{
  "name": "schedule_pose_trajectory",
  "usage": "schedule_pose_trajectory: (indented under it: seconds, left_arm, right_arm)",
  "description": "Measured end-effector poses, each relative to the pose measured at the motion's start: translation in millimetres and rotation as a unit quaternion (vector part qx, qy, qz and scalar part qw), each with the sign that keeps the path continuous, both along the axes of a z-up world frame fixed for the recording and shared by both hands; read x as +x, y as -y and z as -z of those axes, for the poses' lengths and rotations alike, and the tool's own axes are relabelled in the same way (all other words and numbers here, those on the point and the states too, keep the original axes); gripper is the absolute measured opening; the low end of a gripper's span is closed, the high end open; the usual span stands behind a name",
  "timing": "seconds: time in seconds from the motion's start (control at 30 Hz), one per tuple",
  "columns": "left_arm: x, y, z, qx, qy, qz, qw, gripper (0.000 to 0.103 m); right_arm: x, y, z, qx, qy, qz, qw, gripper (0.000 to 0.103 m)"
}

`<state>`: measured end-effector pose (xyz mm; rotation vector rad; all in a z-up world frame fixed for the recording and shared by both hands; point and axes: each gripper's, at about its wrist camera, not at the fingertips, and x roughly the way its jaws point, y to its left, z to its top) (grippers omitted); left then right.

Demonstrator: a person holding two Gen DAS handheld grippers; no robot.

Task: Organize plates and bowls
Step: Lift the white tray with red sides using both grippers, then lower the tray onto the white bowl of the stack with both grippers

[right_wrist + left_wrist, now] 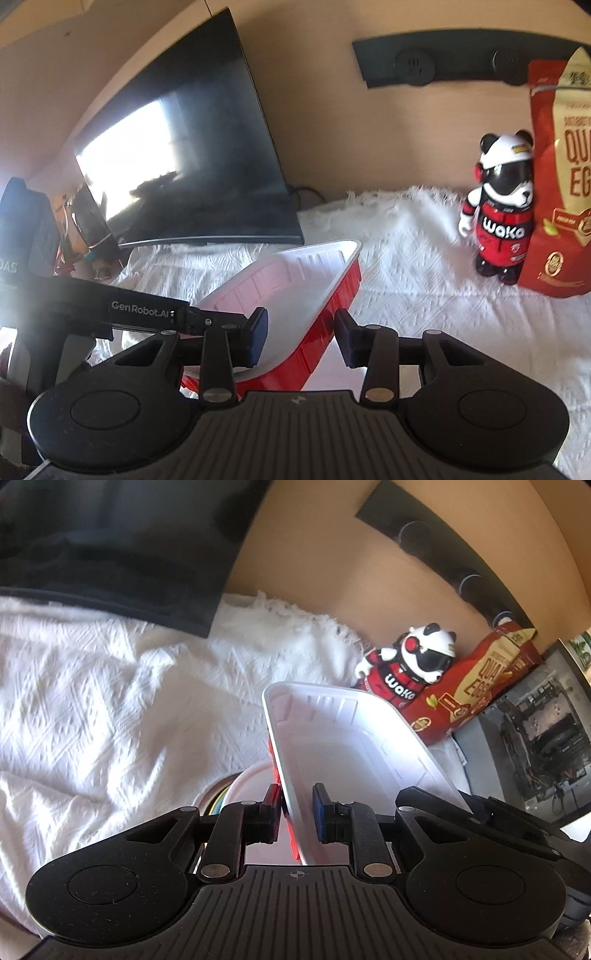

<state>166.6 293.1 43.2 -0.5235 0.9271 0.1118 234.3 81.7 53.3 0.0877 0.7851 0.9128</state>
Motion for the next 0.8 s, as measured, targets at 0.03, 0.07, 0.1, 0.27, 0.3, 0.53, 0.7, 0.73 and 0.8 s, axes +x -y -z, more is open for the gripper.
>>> schedule_pose_trajectory:
  seconds: [0.03,0.07,0.1,0.27,0.3,0.53,0.7,0.73,0.8]
  left_arm:
    - [-3,-2,3,0.0,-0.001,0.001,1.0,0.02]
    - [-4,-1,6,0.0,-0.004,0.003,1.0,0.02]
    - [-4,-1,10,0.001,-0.008,0.005,1.0,0.02]
    - [-8,0,39,0.001,-0.043,0.014,0.999,0.02]
    - [-8,-1,44,-0.003,-0.049,0.014,0.9987,0.02]
    - [-6,-3,56,-0.012,-0.051,0.016,0.9985,0.02]
    - [-1,-6,58,-0.015,-0.051,0.014,0.9985,0.02]
    - [0,-7,59,-0.015,-0.051,0.014,0.9985,0.02]
    - [1,-8,59,-0.017,-0.049,0.012,0.9986,0.02]
  right_arm:
    - [0,-1,1,-0.002,-0.003,0.0,1.0,0.041]
    - [-2,-3,3,-0.006,-0.004,-0.001,1.0,0.041]
    - [-4,-5,5,-0.011,-0.002,0.0,1.0,0.041]
    - [-9,-11,29,-0.043,-0.017,0.001,0.999,0.041]
    - [-10,-12,34,-0.049,-0.021,0.002,0.999,0.041]
    - [-5,-13,55,-0.071,-0.048,0.012,0.996,0.041]
    - [-3,-15,59,-0.076,-0.052,0.012,0.996,0.042]
    - [-2,-16,58,-0.077,-0.051,0.011,0.996,0.043]
    - [-1,-16,59,-0.078,-0.05,0.009,0.996,0.043]
